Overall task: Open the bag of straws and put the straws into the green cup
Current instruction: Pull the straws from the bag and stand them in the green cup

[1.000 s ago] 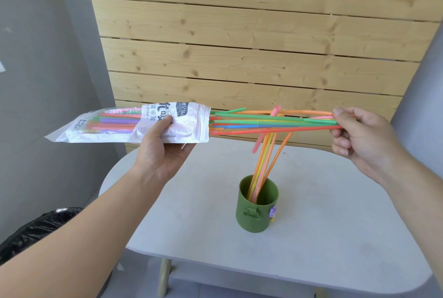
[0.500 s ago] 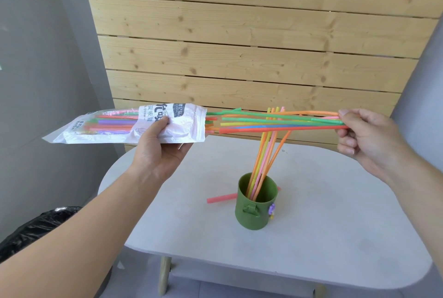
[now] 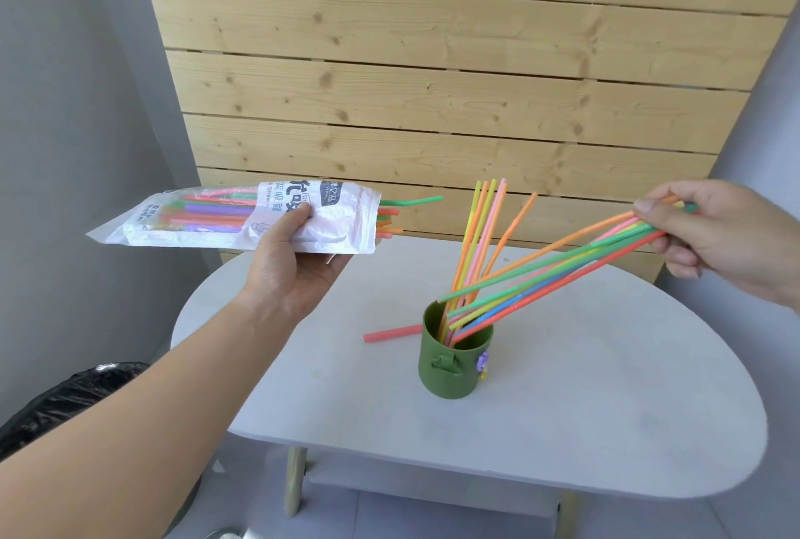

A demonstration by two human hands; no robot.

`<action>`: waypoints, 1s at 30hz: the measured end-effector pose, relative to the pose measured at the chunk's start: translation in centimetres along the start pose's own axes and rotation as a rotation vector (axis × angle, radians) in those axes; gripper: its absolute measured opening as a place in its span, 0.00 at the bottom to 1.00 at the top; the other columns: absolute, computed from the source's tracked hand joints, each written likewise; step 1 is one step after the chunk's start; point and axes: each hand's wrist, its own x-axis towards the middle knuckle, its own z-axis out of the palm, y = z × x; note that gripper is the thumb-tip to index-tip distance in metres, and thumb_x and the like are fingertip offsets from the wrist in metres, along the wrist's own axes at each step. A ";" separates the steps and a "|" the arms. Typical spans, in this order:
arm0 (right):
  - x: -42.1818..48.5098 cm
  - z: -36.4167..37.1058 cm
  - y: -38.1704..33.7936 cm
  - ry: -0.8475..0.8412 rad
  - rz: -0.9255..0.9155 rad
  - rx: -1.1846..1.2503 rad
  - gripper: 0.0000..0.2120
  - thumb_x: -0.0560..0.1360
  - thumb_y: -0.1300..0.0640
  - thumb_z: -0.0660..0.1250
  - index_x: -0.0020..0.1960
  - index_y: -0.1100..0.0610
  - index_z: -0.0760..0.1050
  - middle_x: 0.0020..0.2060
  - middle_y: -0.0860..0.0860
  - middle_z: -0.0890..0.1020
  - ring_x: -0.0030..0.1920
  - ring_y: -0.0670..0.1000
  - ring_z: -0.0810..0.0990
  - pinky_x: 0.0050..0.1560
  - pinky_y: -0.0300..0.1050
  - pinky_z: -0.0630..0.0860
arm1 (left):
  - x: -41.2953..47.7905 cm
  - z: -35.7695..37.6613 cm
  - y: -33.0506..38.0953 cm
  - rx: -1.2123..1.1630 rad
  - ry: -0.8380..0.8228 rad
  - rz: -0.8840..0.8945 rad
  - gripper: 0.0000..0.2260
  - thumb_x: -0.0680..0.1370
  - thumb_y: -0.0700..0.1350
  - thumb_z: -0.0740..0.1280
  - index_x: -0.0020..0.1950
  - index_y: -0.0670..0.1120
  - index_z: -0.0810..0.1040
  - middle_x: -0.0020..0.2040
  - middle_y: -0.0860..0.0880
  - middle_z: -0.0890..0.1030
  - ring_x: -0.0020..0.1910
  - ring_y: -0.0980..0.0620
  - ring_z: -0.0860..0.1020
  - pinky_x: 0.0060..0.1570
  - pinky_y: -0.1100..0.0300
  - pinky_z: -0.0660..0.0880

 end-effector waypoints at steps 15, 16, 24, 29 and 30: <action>1.4 4.4 -5.4 -0.165 -0.129 -0.457 0.10 0.79 0.49 0.69 0.43 0.53 0.80 0.31 0.54 0.78 0.22 0.45 0.71 0.31 0.45 0.73 | 0.0 0.1 -0.3 0.015 -0.021 -0.019 0.10 0.83 0.40 0.68 0.64 0.43 0.79 0.69 0.41 0.83 0.67 0.41 0.83 0.69 0.38 0.77; 1.5 5.1 -5.7 -0.173 -0.143 -0.482 0.09 0.79 0.48 0.68 0.43 0.52 0.80 0.30 0.53 0.77 0.23 0.46 0.71 0.31 0.47 0.74 | 0.0 0.1 -0.3 0.013 -0.021 -0.019 0.11 0.83 0.40 0.68 0.65 0.43 0.79 0.69 0.41 0.83 0.67 0.41 0.83 0.69 0.37 0.77; 3.1 9.7 -5.9 -0.059 -0.243 -0.551 0.09 0.78 0.46 0.69 0.49 0.51 0.77 0.39 0.51 0.78 0.33 0.49 0.73 0.31 0.43 0.66 | 0.3 -0.5 0.4 -0.005 -0.027 -0.012 0.12 0.82 0.40 0.69 0.66 0.43 0.79 0.69 0.41 0.83 0.67 0.41 0.83 0.69 0.35 0.76; 3.4 11.4 -5.4 0.022 -0.218 -0.550 0.16 0.77 0.44 0.70 0.60 0.50 0.73 0.43 0.50 0.78 0.36 0.46 0.78 0.30 0.42 0.69 | 0.1 -0.6 0.8 0.001 -0.011 -0.002 0.10 0.82 0.40 0.69 0.64 0.44 0.79 0.69 0.42 0.83 0.66 0.42 0.84 0.68 0.38 0.78; 3.3 11.6 -5.3 0.031 -0.210 -0.556 0.19 0.76 0.44 0.71 0.63 0.49 0.72 0.45 0.51 0.79 0.37 0.47 0.79 0.31 0.42 0.71 | 0.1 -0.7 0.9 0.002 -0.009 0.001 0.10 0.83 0.40 0.69 0.63 0.44 0.79 0.69 0.42 0.83 0.66 0.42 0.84 0.68 0.38 0.78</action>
